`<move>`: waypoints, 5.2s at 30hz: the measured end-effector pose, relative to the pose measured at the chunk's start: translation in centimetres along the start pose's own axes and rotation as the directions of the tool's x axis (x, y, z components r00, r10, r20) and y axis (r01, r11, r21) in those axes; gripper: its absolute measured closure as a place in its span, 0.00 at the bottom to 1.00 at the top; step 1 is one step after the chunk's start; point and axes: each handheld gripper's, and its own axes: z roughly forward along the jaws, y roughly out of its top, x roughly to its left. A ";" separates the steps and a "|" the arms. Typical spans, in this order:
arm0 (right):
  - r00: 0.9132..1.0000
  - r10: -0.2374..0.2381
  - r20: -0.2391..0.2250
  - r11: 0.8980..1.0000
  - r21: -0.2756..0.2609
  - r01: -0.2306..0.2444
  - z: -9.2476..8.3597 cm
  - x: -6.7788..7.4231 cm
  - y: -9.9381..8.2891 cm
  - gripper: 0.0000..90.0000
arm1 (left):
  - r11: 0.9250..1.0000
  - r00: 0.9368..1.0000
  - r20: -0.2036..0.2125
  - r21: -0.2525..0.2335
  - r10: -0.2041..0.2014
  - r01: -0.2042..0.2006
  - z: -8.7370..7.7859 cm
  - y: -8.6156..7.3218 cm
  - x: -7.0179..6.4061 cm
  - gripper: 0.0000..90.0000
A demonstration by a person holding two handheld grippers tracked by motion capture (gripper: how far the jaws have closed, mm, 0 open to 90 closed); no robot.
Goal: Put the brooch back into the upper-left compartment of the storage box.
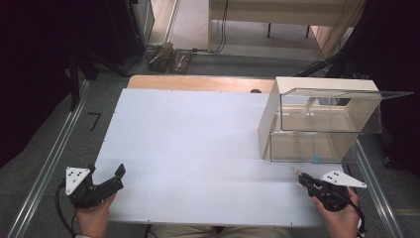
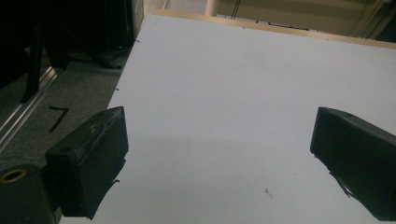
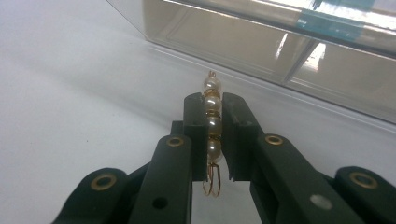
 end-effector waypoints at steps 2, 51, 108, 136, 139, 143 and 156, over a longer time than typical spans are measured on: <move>1.000 0.004 -0.006 1.000 -0.005 -0.004 -0.2 0.1 0.0 0.88 | 1.000 1.000 0.000 -0.001 -0.003 0.003 0.0 0.0 0.0 0.04; 1.000 0.011 -0.002 0.984 -0.175 -0.012 -3.5 1.2 1.0 0.88 | 1.000 1.000 0.003 0.006 0.002 -0.002 0.1 0.0 0.0 0.04; 1.000 0.007 0.010 0.934 -0.357 -0.003 -5.7 1.5 4.6 0.88 | 1.000 1.000 0.003 0.008 0.002 -0.002 0.2 0.0 0.0 0.04; 1.000 0.014 0.004 0.897 -0.441 -0.011 -6.6 1.4 6.4 0.88 | 1.000 1.000 0.002 0.010 0.002 -0.002 0.2 0.0 0.0 0.04; 1.000 0.014 0.001 0.893 -0.451 -0.012 -6.7 1.3 6.5 0.88 | 1.000 1.000 0.002 0.010 0.001 -0.001 0.2 0.0 0.0 0.04; 1.000 0.015 0.005 0.886 -0.463 -0.011 -7.0 1.3 6.7 0.88 | 1.000 1.000 0.002 0.010 0.001 -0.001 0.2 0.0 0.0 0.04; 1.000 0.012 0.009 0.878 -0.479 -0.006 -7.1 1.4 7.7 0.88 | 1.000 1.000 0.002 0.010 0.001 -0.001 0.2 0.0 0.0 0.04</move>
